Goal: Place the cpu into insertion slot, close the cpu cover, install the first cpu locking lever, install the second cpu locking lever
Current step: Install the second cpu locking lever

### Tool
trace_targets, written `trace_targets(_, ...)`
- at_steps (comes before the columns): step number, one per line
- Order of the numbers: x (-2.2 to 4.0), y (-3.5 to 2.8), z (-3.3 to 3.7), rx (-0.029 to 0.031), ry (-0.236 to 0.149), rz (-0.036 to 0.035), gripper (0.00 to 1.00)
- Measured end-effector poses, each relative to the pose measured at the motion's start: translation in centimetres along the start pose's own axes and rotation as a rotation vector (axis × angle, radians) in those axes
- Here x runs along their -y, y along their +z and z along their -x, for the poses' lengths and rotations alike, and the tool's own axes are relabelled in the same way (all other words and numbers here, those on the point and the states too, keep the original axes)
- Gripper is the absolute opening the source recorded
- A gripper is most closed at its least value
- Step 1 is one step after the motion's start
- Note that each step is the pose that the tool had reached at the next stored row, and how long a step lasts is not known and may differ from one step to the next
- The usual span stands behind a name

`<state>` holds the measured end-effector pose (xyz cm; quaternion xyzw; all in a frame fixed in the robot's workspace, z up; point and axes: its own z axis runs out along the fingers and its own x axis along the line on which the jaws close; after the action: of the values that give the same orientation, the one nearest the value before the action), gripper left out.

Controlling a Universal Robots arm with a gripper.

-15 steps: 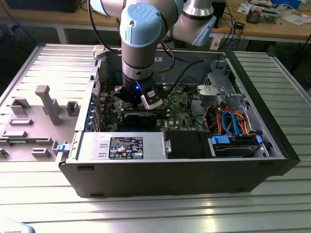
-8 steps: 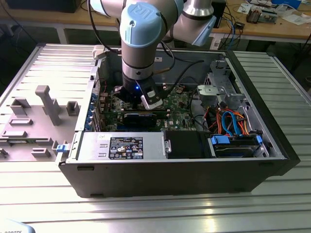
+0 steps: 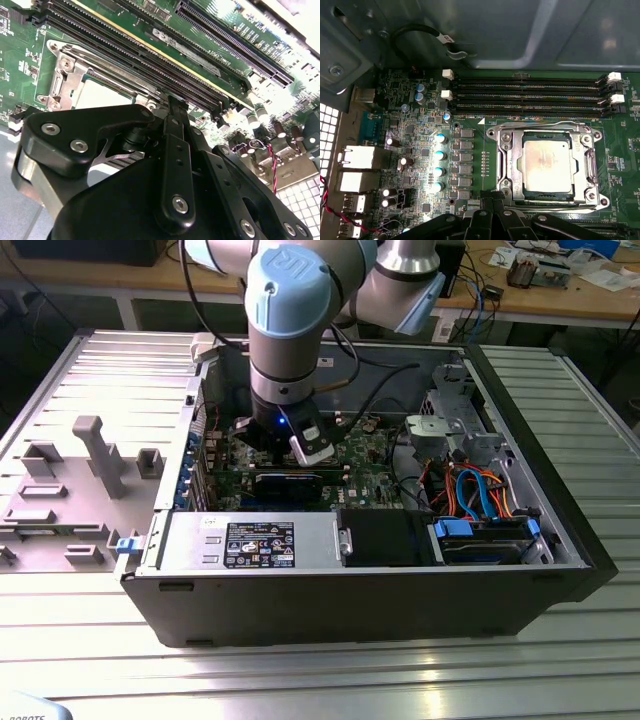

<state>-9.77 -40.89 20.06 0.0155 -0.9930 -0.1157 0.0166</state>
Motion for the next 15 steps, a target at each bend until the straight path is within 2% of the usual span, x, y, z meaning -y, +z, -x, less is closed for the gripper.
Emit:
trace_targets(1,0.00,0.01,-0.07,0.0022,-0.001,0.0001,0.11)
trace_targets(4,0.00,0.01,-0.15,0.0032,0.001,0.0003,0.11)
trace_targets(10,0.01,0.06,-0.18,0.0098,0.029,0.0013,0.11)
trace_targets(15,0.04,0.14,-0.18,0.0115,0.036,0.0014,0.11)
